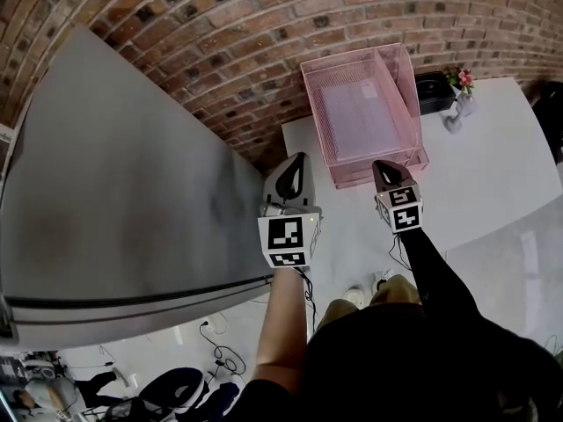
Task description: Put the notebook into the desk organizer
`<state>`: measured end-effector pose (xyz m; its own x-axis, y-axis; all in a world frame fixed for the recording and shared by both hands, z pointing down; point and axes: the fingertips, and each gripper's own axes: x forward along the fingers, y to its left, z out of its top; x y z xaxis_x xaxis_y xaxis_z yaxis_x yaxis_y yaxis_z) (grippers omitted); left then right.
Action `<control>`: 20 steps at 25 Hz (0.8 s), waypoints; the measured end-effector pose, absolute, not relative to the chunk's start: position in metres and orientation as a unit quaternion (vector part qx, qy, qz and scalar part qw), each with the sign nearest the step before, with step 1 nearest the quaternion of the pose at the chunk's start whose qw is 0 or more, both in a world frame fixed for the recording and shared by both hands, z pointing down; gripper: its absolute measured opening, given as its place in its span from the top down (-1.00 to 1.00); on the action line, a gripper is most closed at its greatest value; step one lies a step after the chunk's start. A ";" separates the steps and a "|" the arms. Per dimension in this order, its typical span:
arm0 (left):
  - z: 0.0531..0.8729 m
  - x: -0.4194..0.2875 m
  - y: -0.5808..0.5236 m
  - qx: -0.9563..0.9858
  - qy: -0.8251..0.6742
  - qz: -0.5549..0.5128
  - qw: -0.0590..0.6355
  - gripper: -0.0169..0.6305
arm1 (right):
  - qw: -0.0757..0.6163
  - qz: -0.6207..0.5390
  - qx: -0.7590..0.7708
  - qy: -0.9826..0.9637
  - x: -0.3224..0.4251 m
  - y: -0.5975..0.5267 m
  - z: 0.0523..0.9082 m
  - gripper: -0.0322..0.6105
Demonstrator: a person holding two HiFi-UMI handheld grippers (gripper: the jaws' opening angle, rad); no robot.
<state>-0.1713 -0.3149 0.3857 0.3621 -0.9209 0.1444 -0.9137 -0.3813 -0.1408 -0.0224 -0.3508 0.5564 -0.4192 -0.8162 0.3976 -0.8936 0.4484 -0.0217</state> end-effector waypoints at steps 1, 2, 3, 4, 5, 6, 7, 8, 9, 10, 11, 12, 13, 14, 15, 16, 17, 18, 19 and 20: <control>0.384 -0.170 -0.312 -0.827 0.553 -0.097 0.020 0.90 | 0.165 0.112 0.515 -0.834 -0.021 -0.346 0.553 0.83; 0.383 -0.168 -0.309 -0.829 0.551 -0.094 0.022 0.90 | 0.163 0.108 0.518 -0.833 -0.019 -0.342 0.549 0.83; 0.381 -0.167 -0.305 -0.831 0.549 -0.091 0.024 0.90 | 0.161 0.103 0.522 -0.832 -0.017 -0.337 0.544 0.83; 0.379 -0.166 -0.302 -0.833 0.546 -0.087 0.025 0.90 | 0.158 0.099 0.526 -0.830 -0.015 -0.333 0.538 0.83; 0.376 -0.165 -0.299 -0.835 0.543 -0.085 0.026 0.90 | 0.154 0.094 0.530 -0.829 -0.013 -0.329 0.531 0.83; 0.373 -0.164 -0.296 -0.837 0.540 -0.083 0.027 0.90 | 0.150 0.089 0.534 -0.828 -0.011 -0.325 0.523 0.83; 0.371 -0.163 -0.292 -0.839 0.538 -0.081 0.029 0.90 | 0.146 0.082 0.537 -0.827 -0.010 -0.321 0.515 0.83; 0.368 -0.162 -0.287 -0.840 0.535 -0.080 0.032 0.90 | 0.142 0.075 0.540 -0.826 -0.009 -0.317 0.507 0.83; 0.365 -0.162 -0.282 -0.841 0.534 -0.079 0.035 0.90 | 0.137 0.069 0.543 -0.825 -0.007 -0.312 0.498 0.83; 0.363 -0.161 -0.278 -0.842 0.532 -0.078 0.038 0.90 | 0.132 0.062 0.546 -0.825 -0.005 -0.307 0.490 0.83; 0.362 -0.161 -0.273 -0.843 0.532 -0.077 0.039 0.90 | 0.126 0.055 0.549 -0.824 -0.003 -0.302 0.482 0.83; 0.362 -0.161 -0.269 -0.843 0.532 -0.076 0.039 0.90 | 0.121 0.048 0.552 -0.824 -0.001 -0.297 0.474 0.83; 0.362 -0.161 -0.265 -0.843 0.532 -0.076 0.037 0.90 | 0.116 0.041 0.554 -0.824 0.000 -0.293 0.465 0.83; 0.362 -0.161 -0.261 -0.843 0.532 -0.075 0.036 0.90 | 0.110 0.034 0.555 -0.824 0.001 -0.288 0.457 0.83; 0.361 -0.161 -0.258 -0.843 0.532 -0.073 0.036 0.90 | 0.105 0.027 0.557 -0.824 0.002 -0.284 0.448 0.83; 0.360 -0.160 -0.254 -0.844 0.531 -0.072 0.037 0.90 | 0.099 0.021 0.558 -0.824 0.002 -0.279 0.440 0.83; 0.360 -0.160 -0.250 -0.844 0.529 -0.072 0.038 0.90 | 0.095 0.016 0.558 -0.824 0.002 -0.274 0.433 0.83; 0.360 -0.159 -0.246 -0.846 0.527 -0.072 0.039 0.90 | 0.090 0.012 0.558 -0.825 0.002 -0.269 0.426 0.83; 0.360 -0.158 -0.243 -0.847 0.525 -0.072 0.040 0.90 | 0.086 0.009 0.559 -0.825 0.001 -0.264 0.420 0.83; 0.360 -0.156 -0.240 -0.849 0.522 -0.072 0.040 0.90 | 0.081 0.005 0.559 -0.825 0.002 -0.260 0.413 0.83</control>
<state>-0.1562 -0.2395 0.3600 0.4452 -0.8918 0.0809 -0.8801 -0.4524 -0.1439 0.0016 -0.2598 0.4128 -0.3609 -0.9220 0.1400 -0.9238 0.3740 0.0819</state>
